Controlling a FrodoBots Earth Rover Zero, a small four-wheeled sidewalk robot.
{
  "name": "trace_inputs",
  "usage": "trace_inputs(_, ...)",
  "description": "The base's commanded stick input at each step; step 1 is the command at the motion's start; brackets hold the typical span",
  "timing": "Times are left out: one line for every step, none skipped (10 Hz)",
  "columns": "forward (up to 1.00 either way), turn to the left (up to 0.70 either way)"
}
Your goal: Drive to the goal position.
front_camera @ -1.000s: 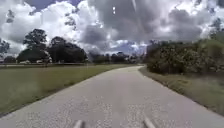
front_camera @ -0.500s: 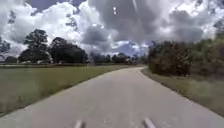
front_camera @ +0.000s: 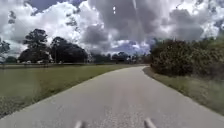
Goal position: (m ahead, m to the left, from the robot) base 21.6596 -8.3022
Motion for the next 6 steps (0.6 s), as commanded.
trace_inputs(0.7,0.0)
trace_inputs(0.7,0.0)
trace_inputs(0.7,0.0)
trace_inputs(0.7,0.0)
trace_inputs(0.7,0.0)
trace_inputs(0.7,0.0)
